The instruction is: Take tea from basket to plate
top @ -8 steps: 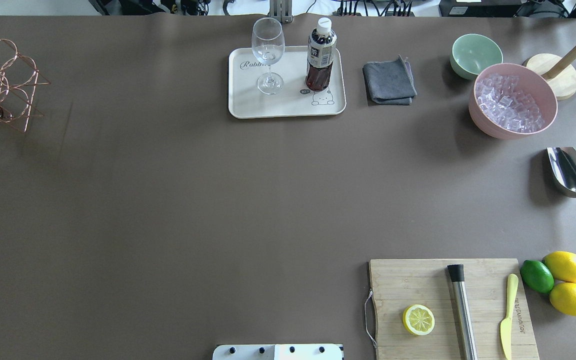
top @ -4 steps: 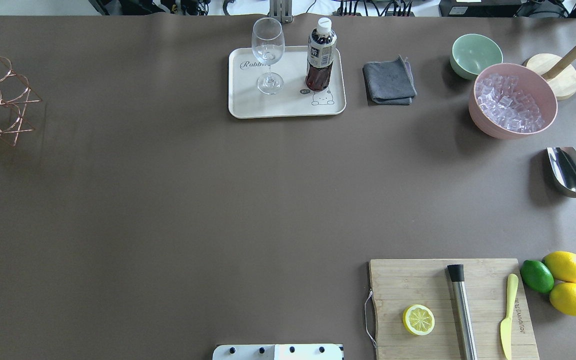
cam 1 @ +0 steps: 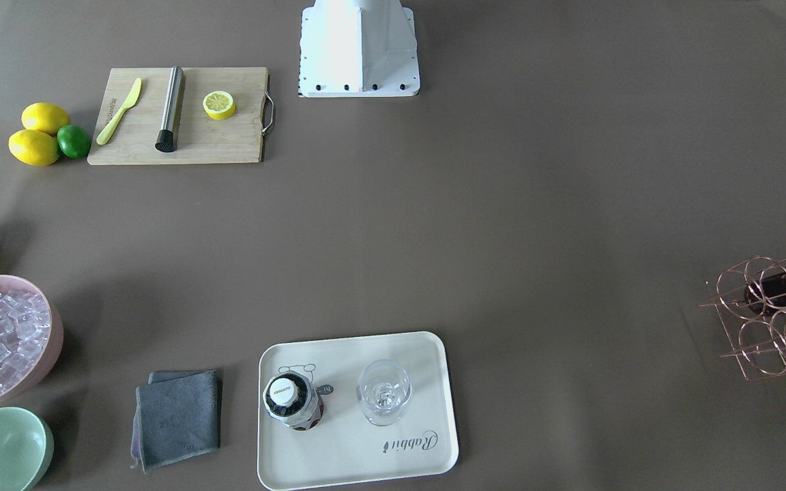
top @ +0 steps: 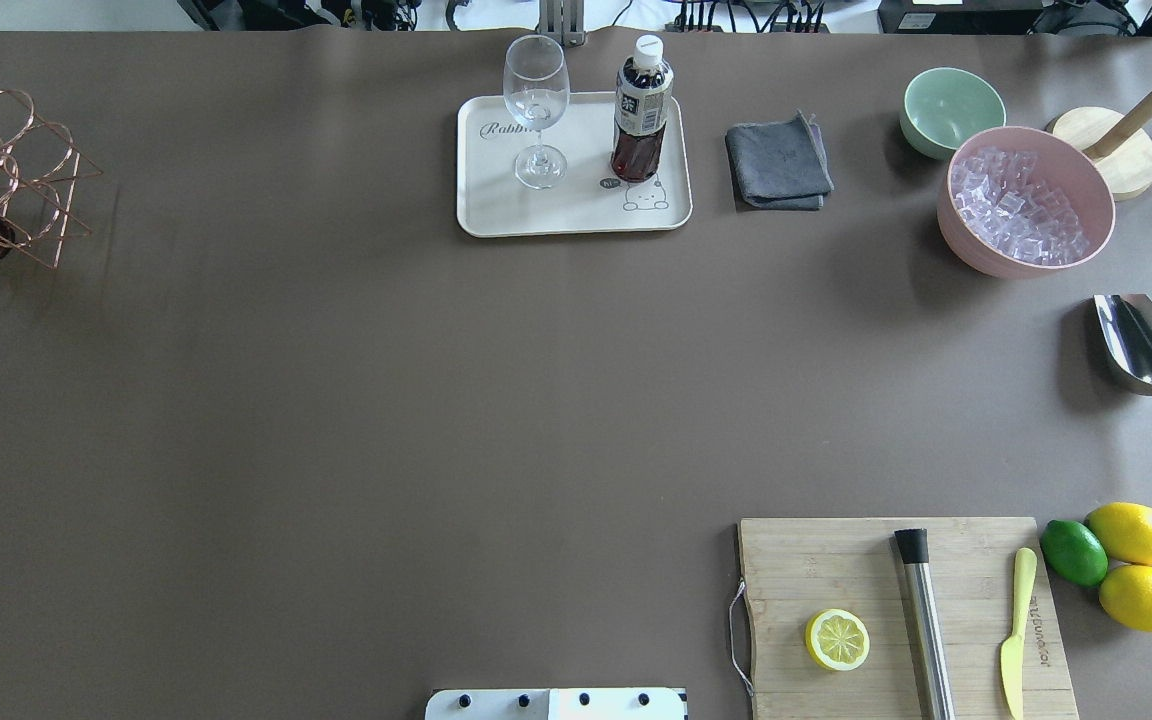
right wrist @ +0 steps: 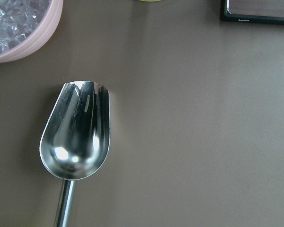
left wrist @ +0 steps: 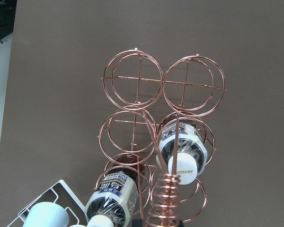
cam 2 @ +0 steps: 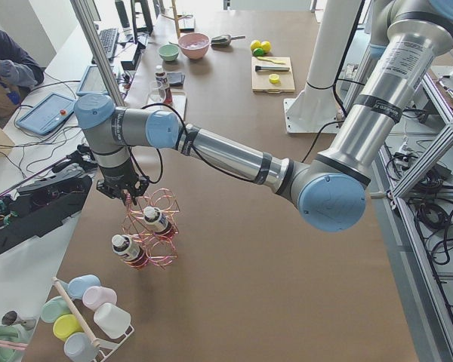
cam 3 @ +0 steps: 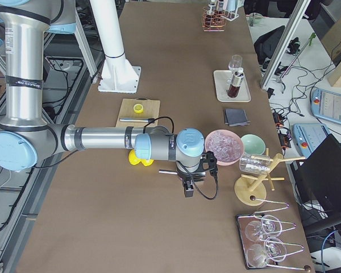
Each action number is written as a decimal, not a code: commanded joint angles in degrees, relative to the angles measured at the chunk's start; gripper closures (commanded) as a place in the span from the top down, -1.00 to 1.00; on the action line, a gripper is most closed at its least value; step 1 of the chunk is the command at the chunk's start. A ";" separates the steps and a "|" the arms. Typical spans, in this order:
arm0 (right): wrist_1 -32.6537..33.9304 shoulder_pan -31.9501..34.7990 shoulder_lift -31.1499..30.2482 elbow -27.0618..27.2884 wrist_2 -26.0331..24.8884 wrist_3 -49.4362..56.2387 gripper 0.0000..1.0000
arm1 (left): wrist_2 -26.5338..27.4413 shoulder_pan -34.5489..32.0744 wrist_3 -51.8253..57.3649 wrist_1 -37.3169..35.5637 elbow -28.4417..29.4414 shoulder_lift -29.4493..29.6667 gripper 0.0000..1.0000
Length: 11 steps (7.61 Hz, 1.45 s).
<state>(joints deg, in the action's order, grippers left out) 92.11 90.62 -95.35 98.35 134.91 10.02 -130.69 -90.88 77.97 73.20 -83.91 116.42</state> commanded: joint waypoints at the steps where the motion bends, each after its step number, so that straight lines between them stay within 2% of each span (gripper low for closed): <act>1: 0.00 0.00 -0.01 0.08 0.00 0.00 1.00 | 0.17 0.17 -0.01 1.50 1.82 0.91 -1.00; 6: 0.00 0.00 -0.09 0.00 0.00 0.00 1.00 | 0.61 0.70 0.78 6.50 2.79 0.91 -1.00; 11: -0.08 0.00 -0.01 -0.09 0.00 0.00 1.00 | 0.61 1.76 0.69 8.36 3.49 0.82 -1.00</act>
<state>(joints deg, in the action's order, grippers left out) 92.05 90.62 -95.37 98.27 134.91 10.02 -130.08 -89.30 78.67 81.16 -80.67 117.26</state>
